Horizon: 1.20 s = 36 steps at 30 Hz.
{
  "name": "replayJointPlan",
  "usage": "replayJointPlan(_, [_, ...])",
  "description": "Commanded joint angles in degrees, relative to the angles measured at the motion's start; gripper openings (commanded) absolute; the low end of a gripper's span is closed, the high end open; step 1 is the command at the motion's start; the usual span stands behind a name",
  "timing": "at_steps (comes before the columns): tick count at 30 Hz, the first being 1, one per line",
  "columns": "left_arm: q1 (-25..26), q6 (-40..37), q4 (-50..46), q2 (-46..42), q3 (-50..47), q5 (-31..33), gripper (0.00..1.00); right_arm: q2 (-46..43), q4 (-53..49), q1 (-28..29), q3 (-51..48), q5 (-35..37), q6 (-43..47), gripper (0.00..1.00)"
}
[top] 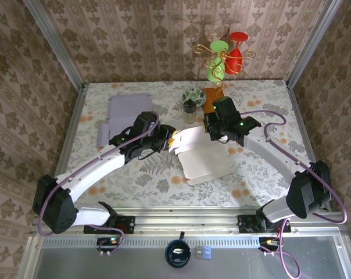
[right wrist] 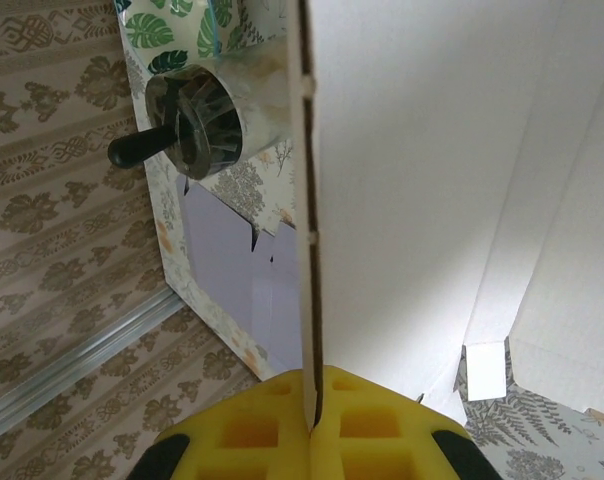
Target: Fold the paper box
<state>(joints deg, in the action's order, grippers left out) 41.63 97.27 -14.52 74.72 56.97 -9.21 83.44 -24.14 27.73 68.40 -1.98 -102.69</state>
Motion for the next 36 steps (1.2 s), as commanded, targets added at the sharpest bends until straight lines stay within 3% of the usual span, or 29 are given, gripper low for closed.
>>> replayJointPlan(1, [-0.69,-4.55,-2.83,1.45,1.68,-0.71,0.34,1.14,0.45,-0.24,-0.26,-0.52,-1.19,0.0])
replayJointPlan(12, [-0.68,-18.44,-7.18,7.55,8.6,-5.97,0.34,1.95,1.11,-0.17,-0.33,-0.87,-1.39,0.0])
replayJointPlan(17, [-1.17,-23.11,-11.06,8.48,11.0,-5.89,0.43,1.82,0.94,-0.22,-0.59,-0.79,-1.2,0.0])
replayJointPlan(21, [-2.4,-28.34,-14.26,5.78,12.24,-4.19,0.56,1.09,1.51,-0.39,-2.46,-0.66,-0.02,0.0])
replayJointPlan(26, [-6.26,-36.21,-21.43,-0.57,10.82,-2.78,0.63,-0.15,9.93,-0.39,-6.31,-0.87,5.24,0.0])
replayJointPlan(32, [-13.75,-43.62,-20.57,-8.38,1.13,-3.34,0.57,-0.24,17.84,-0.3,-10.75,-2.65,10.23,0.0])
replayJointPlan(36, [-15.08,-50.16,-15.33,-9.2,-4.1,-5.28,0.47,-0.51,27.7,-0.22,-16.14,-2.95,12.9,0.0])
